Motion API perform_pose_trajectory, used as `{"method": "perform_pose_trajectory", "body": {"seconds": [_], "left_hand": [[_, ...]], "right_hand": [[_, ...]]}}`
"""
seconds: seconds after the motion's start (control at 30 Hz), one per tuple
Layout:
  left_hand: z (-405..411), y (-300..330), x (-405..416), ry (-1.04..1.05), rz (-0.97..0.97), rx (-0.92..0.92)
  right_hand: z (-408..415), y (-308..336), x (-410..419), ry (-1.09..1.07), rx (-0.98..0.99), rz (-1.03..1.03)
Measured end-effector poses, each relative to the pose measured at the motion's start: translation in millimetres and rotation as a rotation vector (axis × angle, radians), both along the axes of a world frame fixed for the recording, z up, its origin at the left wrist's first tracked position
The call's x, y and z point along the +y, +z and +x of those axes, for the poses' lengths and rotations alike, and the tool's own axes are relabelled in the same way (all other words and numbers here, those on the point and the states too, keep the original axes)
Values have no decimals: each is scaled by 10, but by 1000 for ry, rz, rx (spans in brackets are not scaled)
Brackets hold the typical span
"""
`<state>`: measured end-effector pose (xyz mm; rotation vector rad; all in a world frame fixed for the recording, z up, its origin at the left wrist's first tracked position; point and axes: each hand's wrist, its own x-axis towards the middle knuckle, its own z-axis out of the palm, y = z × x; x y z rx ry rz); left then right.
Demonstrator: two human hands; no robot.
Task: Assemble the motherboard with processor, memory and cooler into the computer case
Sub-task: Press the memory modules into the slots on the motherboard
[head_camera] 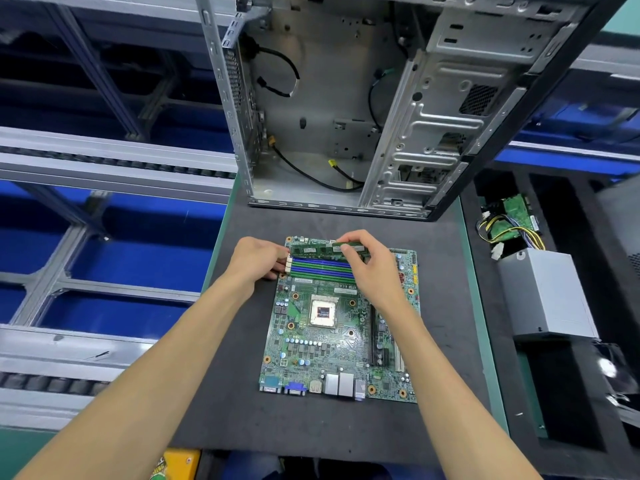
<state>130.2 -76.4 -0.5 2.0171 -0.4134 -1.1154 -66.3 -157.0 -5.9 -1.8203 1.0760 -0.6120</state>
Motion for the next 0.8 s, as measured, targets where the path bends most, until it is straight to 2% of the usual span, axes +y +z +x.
{"method": "perform_pose_trajectory", "body": {"seconds": [0.13,0.17,0.3,0.43,0.5,0.6,0.7,0.8], "left_hand": [[-19,-2,18,-30,-19,-30],[-40,-1,33,-70,-41,-92],[-151,52,53,-354,-254,-576],[-319,77,-60,-737,-324,-769],[-391,61,-114,-755,-332,-803],[-415,55,-131,-690,-356,-746],[-403,31,-126,-696,-353,-749],[-407,8,-124,-726,-331,-771]], "right_hand": [[-5,-1,2,8,13,-30],[-16,-6,4,13,19,-41],[-43,-8,-2,17,50,-118],[-55,5,-5,19,69,-151],[-51,23,-2,32,73,-152],[-104,24,-15,34,73,-121],[-279,-11,-50,-167,27,-60],[-413,-58,-74,-205,150,-67]]}}
